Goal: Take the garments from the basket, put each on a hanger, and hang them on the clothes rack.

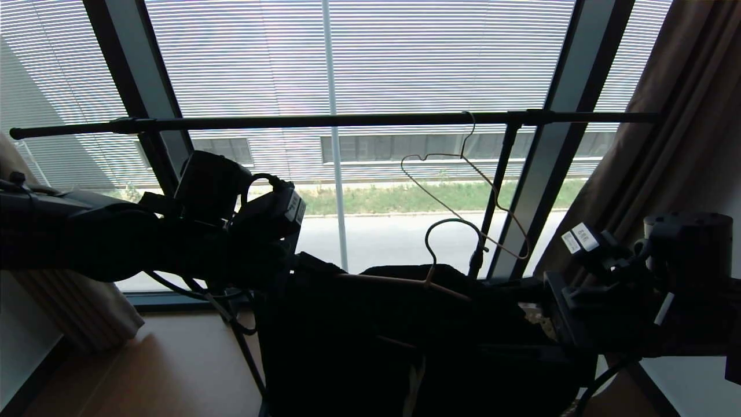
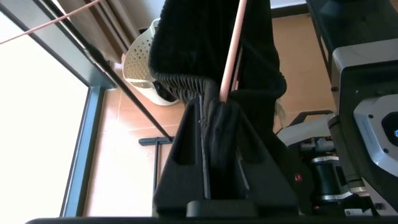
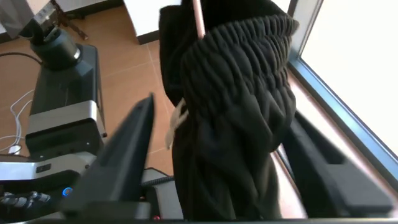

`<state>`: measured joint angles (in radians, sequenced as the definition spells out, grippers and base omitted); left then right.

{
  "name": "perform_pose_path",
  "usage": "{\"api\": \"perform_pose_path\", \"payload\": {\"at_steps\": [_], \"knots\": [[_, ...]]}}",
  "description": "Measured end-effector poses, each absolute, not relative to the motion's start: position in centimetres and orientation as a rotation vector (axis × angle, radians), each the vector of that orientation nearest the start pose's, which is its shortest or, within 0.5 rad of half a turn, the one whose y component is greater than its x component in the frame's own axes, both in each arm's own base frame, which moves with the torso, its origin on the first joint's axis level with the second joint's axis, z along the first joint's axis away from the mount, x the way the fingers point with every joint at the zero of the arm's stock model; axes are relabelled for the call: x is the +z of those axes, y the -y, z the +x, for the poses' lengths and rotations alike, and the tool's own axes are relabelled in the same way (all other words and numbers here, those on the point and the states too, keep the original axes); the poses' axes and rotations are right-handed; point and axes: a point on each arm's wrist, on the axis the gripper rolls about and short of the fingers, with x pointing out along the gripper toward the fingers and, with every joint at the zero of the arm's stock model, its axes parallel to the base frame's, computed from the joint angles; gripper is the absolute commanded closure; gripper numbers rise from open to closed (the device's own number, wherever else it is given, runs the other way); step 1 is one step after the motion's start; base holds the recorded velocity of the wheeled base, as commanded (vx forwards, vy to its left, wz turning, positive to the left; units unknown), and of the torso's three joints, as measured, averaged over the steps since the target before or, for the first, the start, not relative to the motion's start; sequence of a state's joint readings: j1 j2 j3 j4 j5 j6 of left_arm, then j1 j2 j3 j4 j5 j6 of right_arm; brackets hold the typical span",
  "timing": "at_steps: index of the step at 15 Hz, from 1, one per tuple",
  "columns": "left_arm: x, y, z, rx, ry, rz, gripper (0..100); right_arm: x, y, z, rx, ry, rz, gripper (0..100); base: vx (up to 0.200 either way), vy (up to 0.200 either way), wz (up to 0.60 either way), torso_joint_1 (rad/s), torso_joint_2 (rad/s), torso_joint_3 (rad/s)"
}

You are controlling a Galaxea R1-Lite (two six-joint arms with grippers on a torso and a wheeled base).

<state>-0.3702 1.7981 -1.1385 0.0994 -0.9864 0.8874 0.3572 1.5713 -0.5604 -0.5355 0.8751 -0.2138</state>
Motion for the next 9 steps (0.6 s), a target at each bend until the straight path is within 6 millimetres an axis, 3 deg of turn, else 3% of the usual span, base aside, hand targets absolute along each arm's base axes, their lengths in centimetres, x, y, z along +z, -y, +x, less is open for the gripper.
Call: {"api": "perform_pose_path", "payload": {"at_steps": [9], "knots": [[20.1, 8.2, 29.6, -1.378, -0.182, 0.325, 100, 15.1, -7.5, 22.8, 1.207, -0.244, -0.052, 0, 0.000, 0.000, 0.00, 0.000, 0.00, 0.000]]}}
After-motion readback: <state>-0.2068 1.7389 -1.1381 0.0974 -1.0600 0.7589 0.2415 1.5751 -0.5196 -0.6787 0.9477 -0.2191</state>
